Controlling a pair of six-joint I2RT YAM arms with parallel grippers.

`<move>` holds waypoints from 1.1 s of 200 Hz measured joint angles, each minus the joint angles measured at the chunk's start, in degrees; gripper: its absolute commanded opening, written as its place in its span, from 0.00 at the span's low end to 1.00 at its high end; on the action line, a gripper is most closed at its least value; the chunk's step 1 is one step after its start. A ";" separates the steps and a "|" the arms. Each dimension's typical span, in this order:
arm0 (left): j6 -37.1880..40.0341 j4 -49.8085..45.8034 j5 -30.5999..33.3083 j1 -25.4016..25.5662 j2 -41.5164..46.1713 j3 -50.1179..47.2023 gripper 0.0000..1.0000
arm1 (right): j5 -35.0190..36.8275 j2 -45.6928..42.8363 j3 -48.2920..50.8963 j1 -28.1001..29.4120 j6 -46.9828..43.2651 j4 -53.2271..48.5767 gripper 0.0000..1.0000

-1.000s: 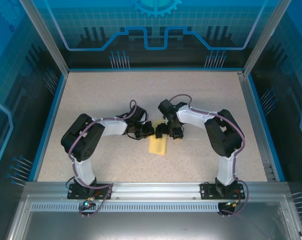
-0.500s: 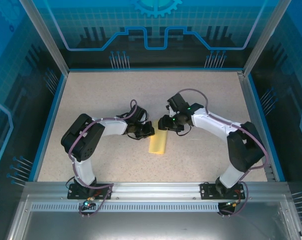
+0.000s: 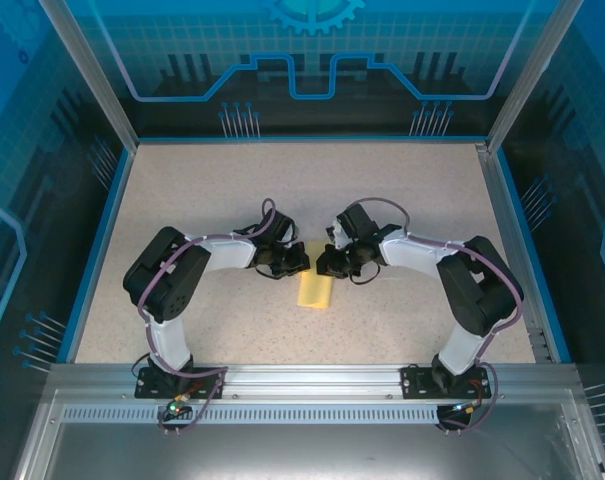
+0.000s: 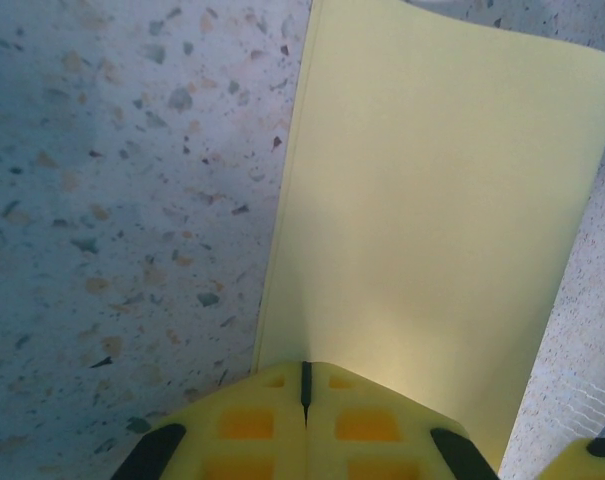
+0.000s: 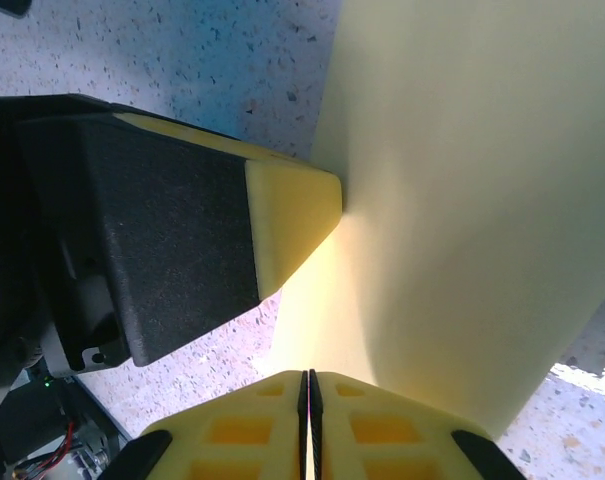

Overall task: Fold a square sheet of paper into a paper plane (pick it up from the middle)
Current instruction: Fold the square sheet of paper in half at the center of the table.

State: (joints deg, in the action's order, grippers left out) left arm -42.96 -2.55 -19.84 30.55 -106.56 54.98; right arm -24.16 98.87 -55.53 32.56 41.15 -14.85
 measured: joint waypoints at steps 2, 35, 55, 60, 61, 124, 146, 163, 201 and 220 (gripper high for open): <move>0.00 0.00 0.00 0.00 0.00 0.00 0.00 | -0.11 0.04 0.07 -0.02 -0.02 0.17 0.13; 0.02 -0.13 0.00 0.00 -0.11 0.11 0.00 | -0.81 0.28 1.46 -1.09 -0.24 1.49 0.14; 0.02 -0.11 -0.04 0.00 -0.26 0.28 0.00 | -1.25 0.98 2.40 -1.57 -0.46 2.45 0.14; 0.02 -0.13 -0.04 0.00 -0.33 0.37 0.00 | -1.40 1.25 2.67 -1.70 -0.48 2.67 0.14; 0.02 -0.13 -0.04 0.00 -0.33 0.37 0.00 | -1.40 1.29 2.71 -1.73 -0.50 2.73 0.14; 1.03 -0.11 -0.22 0.00 -0.55 0.55 0.00 | -2.80 2.58 7.78 -2.86 -1.22 6.99 0.16; 1.09 -0.13 -0.22 0.00 -0.59 0.59 0.00 | -3.54 2.54 7.98 -3.06 -1.57 7.56 0.18; 1.11 -0.11 -0.22 0.00 -0.59 0.59 0.00 | -3.82 1.99 8.50 -3.10 -1.79 8.15 0.18; 1.14 -0.11 -0.24 0.00 -0.61 0.59 0.00 | -3.80 -2.82 9.73 -3.15 -2.25 7.43 0.18; 1.14 -0.11 -0.24 0.00 -0.61 0.59 0.00 | -4.48 -5.05 10.10 -3.15 -2.19 7.96 0.18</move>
State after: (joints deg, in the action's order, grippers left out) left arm -41.82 -2.66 -20.08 30.55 -107.18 55.57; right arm -28.64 93.82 -45.43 29.41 38.96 -6.90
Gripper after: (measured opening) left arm 0.047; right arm 0.180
